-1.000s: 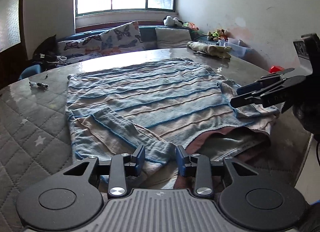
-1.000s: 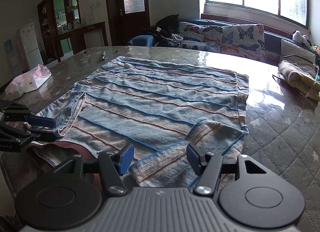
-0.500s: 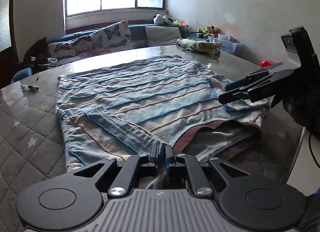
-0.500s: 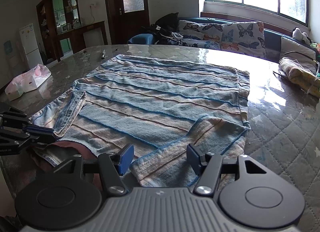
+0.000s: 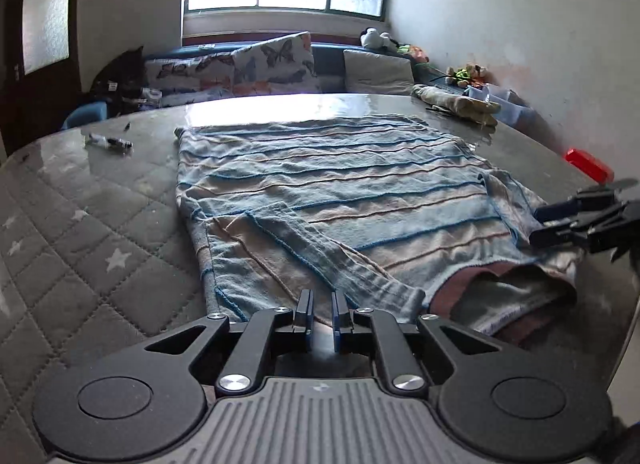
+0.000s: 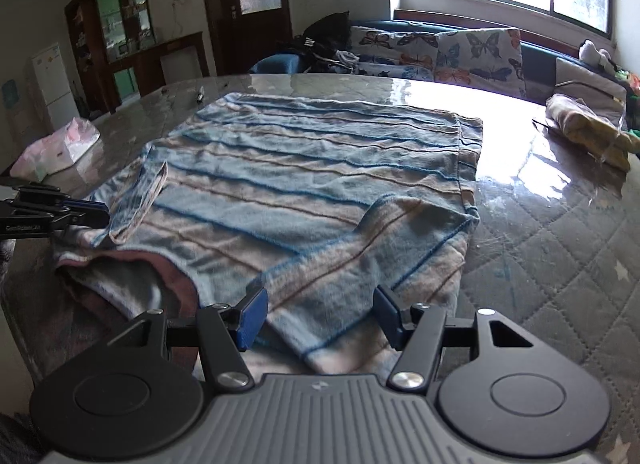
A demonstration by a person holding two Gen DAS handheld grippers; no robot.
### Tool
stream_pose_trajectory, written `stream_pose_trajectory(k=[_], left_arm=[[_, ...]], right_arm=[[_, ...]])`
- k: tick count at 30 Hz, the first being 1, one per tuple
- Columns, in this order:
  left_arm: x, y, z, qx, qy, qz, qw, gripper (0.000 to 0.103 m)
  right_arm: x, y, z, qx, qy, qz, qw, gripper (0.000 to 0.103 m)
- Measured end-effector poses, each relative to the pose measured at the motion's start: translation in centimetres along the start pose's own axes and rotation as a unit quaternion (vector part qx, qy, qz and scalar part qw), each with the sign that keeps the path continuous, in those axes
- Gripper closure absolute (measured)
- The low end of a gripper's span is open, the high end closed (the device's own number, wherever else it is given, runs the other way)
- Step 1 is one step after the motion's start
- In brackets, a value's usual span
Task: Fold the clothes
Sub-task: 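Fold the held edge over the cloth body with the left gripper, then open, then move both grippers toward the hem of the folded cloth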
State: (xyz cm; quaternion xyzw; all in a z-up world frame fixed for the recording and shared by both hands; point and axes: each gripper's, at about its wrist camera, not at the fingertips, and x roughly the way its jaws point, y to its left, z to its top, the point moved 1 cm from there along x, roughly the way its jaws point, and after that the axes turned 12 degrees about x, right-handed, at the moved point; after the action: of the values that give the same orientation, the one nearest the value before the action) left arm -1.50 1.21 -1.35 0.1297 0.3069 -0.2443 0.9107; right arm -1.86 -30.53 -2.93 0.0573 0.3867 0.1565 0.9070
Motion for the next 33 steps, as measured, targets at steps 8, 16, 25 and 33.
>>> stream_pose_trajectory(k=[8, 16, 25, 33], left_arm=[[0.3, 0.4, 1.5, -0.002, -0.016, 0.019, 0.9997, 0.059], [2.5, 2.1, 2.4, -0.017, -0.005, 0.040, 0.9990, 0.058], [2.8, 2.5, 2.2, -0.018, -0.002, 0.047, 0.9988, 0.056], [2.4, 2.5, 2.1, -0.017, -0.004, 0.050, 0.9986, 0.055]], right_arm=[[1.1, -0.9, 3.1, 0.003, -0.025, -0.005, 1.000, 0.031], [4.6, -1.3, 5.3, -0.002, -0.019, -0.005, 1.000, 0.031], [4.4, -0.2, 4.1, -0.019, -0.005, 0.016, 1.000, 0.031], [2.5, 0.9, 2.0, -0.018, 0.007, 0.035, 0.999, 0.031]])
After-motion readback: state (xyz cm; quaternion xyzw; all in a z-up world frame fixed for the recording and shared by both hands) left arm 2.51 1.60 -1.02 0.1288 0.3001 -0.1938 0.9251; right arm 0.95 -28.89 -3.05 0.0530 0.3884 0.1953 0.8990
